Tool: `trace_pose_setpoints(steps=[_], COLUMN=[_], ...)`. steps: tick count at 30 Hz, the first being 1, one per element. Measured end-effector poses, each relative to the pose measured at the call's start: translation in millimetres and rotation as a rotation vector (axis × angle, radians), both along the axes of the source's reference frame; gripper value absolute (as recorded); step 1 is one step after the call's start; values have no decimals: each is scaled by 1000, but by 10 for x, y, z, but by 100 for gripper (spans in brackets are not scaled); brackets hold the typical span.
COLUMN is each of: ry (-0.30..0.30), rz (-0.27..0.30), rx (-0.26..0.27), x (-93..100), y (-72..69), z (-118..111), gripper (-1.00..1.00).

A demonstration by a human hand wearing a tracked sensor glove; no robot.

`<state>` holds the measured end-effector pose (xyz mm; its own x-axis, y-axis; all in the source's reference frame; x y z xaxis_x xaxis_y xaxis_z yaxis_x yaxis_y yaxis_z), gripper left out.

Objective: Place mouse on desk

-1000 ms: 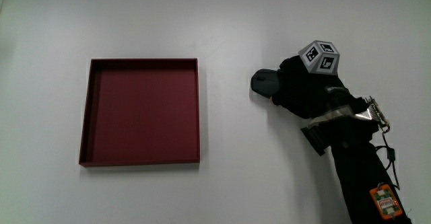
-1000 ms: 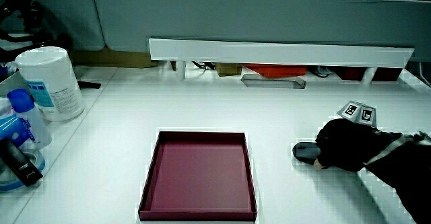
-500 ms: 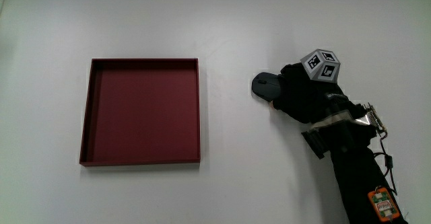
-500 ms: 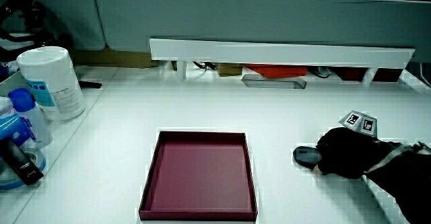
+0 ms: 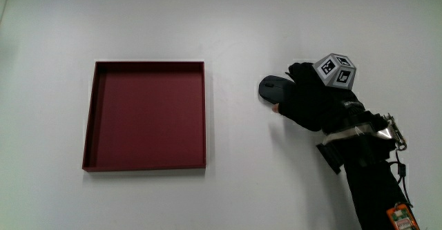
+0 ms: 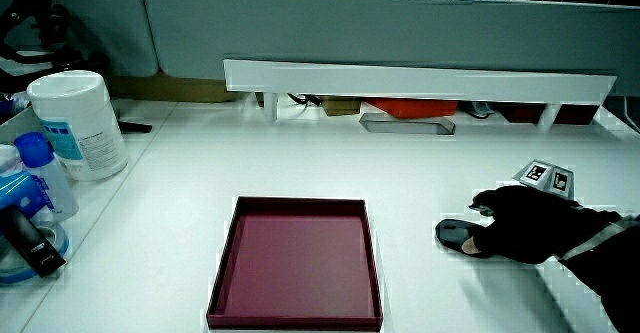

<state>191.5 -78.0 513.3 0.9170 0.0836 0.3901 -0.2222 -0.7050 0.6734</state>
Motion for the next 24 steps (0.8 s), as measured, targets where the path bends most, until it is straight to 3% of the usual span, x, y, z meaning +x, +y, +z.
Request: trace_pose_setpoints(steps=[4, 7, 9, 10, 12, 13, 14, 15, 18, 19, 20, 23, 24], ry=[-44, -59, -101, -77, -149, -169, -161, -209, -285, -300, -331, -379, -356], rz=[-98, -216, -298, -326, -366, -419, -458, -462, -550, -548, -584, -612, -648], rx=[52, 149, 158, 188, 136, 164, 204, 156, 148, 146, 123, 108, 138], x=[-236, -508, -690, -722, -855, -938, -979, -1020, -1139, -1176, -1206, -1263, -1274], y=[96, 273, 418, 486, 630, 691, 757, 816, 994, 1038, 1087, 1197, 1242], z=[-453, -847, -1021, -964, -1117, -1288, -1314, -1346, -1498, -1586, -1640, -1738, -1722], gripper=[-100, -100, -100, -100, -100, -100, -100, -100, -100, -100, -100, -100, -100])
